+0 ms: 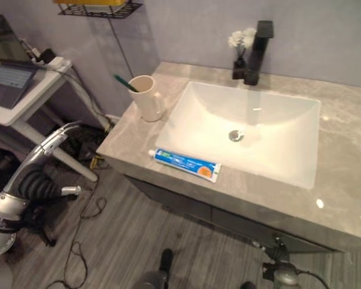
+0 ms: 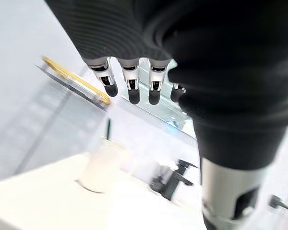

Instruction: Put brush and paste in cup on sink, flatten towel.

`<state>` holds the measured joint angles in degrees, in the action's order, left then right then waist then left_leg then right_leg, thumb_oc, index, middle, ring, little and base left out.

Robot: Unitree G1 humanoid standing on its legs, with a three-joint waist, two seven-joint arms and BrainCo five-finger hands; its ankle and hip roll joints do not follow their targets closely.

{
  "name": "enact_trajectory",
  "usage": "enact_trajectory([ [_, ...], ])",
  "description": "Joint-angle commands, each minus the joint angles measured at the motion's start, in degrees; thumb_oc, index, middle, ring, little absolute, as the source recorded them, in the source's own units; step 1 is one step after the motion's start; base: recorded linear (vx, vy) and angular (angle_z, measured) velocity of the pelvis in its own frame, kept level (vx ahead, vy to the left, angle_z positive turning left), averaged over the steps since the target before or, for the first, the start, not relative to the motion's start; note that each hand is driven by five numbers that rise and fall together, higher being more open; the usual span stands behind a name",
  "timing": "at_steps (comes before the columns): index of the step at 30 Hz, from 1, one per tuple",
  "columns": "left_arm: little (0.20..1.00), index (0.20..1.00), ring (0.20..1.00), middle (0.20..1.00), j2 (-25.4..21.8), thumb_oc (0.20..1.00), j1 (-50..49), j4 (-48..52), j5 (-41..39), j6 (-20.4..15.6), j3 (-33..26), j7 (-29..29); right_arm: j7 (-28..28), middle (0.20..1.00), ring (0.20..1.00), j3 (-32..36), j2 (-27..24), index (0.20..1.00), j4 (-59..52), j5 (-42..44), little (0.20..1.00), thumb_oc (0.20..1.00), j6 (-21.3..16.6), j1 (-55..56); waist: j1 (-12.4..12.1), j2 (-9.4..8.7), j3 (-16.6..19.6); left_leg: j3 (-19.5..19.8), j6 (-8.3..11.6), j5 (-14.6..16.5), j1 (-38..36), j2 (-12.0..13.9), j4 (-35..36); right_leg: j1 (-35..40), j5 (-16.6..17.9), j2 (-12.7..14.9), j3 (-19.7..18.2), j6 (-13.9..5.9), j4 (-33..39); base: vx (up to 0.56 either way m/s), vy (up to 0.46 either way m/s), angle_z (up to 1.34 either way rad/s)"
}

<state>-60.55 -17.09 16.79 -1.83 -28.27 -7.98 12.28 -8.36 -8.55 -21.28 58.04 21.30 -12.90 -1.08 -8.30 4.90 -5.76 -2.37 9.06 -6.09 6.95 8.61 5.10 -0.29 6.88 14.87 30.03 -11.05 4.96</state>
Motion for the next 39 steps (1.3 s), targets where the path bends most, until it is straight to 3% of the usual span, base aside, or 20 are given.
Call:
enact_trajectory([
  [1,1.000,1.000,1.000,1.000,-1.9,1.000,2.2,-2.6,-2.4,-1.5,-1.8,-1.2,1.3,1.000,1.000,-2.1,0.0,1.000,-5.4,-2.7,1.000,1.000,-2.6,-2.3,2.0,-2.05,-1.7,-3.0,-0.75,1.4,-3.6,-0.5,-0.1,-0.6,3.4,1.8,-6.3,-3.58,-1.4,0.02,0.047,-0.51],
  [7,1.000,1.000,1.000,1.000,-1.8,1.000,2.9,-7.7,-4.5,1.1,1.7,-5.8,1.3,1.000,1.000,-1.5,-1.1,1.000,-9.6,-5.4,1.000,1.000,-2.5,0.3,5.4,-1.89,-2.9,-6.6,-0.97,1.9,-4.4,-0.2,-0.1,-3.5,4.6,1.4,-10.5,-3.75,-1.2,0.01,0.037,-0.47],
  [11,1.000,1.000,1.000,1.000,2.6,1.000,4.9,-8.1,-9.5,1.8,5.2,-8.1,0.7,1.000,1.000,-0.1,-1.1,1.000,-11.7,-6.6,1.000,1.000,-2.4,2.7,7.4,-2.06,-3.5,-7.7,-1.13,2.3,-4.3,-0.4,-0.1,-4.6,5.7,1.4,-11.8,-3.95,-0.6,0.02,0.033,-0.25],
  [16,1.000,1.000,1.000,1.000,4.6,1.000,7.3,-10.4,-10.9,2.7,6.9,-8.9,0.8,1.000,1.000,0.0,-0.9,1.000,-14.2,-7.7,1.000,1.000,-2.0,4.0,9.4,-2.33,-3.5,-9.5,-1.32,2.8,-3.7,-0.7,-0.1,-6.9,7.3,1.5,-14.1,-3.95,0.0,0.01,0.046,-0.20],
  [23,1.000,1.000,1.000,1.000,6.0,1.000,9.0,-14.4,-10.7,3.2,6.4,-8.0,0.6,1.000,1.000,-1.5,0.1,1.000,-15.0,-8.9,1.000,1.000,-1.8,2.5,10.7,-2.39,-3.9,-11.8,-1.58,3.1,-3.7,-1.1,-0.1,-9.5,8.5,1.6,-17.3,-3.95,0.0,0.02,0.037,-0.26],
  [30,1.000,1.000,1.000,1.000,6.5,1.000,9.7,-17.1,-9.4,3.7,7.6,-8.5,1.0,1.000,1.000,-2.1,-0.8,1.000,-17.7,-10.6,1.000,1.000,-1.9,2.4,11.4,-2.07,-4.4,-12.2,-1.78,3.4,-3.8,-1.5,-0.1,-10.0,9.1,1.8,-18.0,-3.95,0.0,0.03,0.020,-0.06],
  [32,0.818,0.818,0.818,0.818,6.3,0.818,9.6,-17.4,-8.6,3.7,7.8,-8.4,1.0,1.000,1.000,-2.0,-0.9,1.000,-17.9,-10.7,1.000,1.000,-2.0,2.4,11.5,-2.04,-4.5,-12.3,-1.80,3.5,-3.8,-1.6,-0.1,-10.0,9.2,1.8,-18.0,-3.95,0.0,0.01,0.005,-0.03],
  [33,0.802,0.802,0.802,0.802,6.2,0.802,9.4,-17.8,-7.0,3.7,7.8,-7.9,0.8,1.000,1.000,-1.8,-0.9,1.000,-17.9,-10.7,1.000,1.000,-2.0,2.2,11.6,-2.03,-4.4,-12.4,-1.79,3.5,-3.8,-1.6,-0.1,-10.1,9.2,1.8,-18.1,-3.95,0.0,0.00,0.000,0.00],
  [34,0.849,0.849,0.849,0.849,6.0,0.849,9.5,-18.2,-6.0,3.7,8.1,-7.6,0.7,1.000,1.000,-1.8,-0.9,1.000,-17.8,-10.7,1.000,1.000,-2.1,2.1,11.6,-2.06,-4.4,-12.5,-1.78,3.5,-3.8,-1.5,-0.1,-10.1,9.3,1.8,-18.0,-3.95,0.0,0.00,0.000,0.00],
  [36,0.853,0.853,0.853,0.853,5.5,0.853,9.5,-19.1,-3.7,3.7,8.9,-7.2,0.6,1.000,1.000,-1.8,-0.9,1.000,-17.5,-10.8,1.000,1.000,-2.2,1.7,11.7,-2.15,-4.4,-12.6,-1.78,3.5,-3.8,-1.5,-0.1,-10.0,9.3,1.8,-18.0,-3.95,0.0,0.00,0.000,0.00],
  [39,0.671,0.671,0.671,0.671,4.7,0.671,9.5,-19.8,-1.3,3.5,9.6,-6.6,0.3,1.000,1.000,-1.6,-1.2,1.000,-18.1,-10.8,1.000,1.000,-2.5,1.5,11.8,-2.25,-4.5,-12.6,-1.82,3.6,-3.8,-1.4,-0.1,-10.2,9.2,1.8,-18.0,-3.95,0.0,0.00,0.000,0.00],
])
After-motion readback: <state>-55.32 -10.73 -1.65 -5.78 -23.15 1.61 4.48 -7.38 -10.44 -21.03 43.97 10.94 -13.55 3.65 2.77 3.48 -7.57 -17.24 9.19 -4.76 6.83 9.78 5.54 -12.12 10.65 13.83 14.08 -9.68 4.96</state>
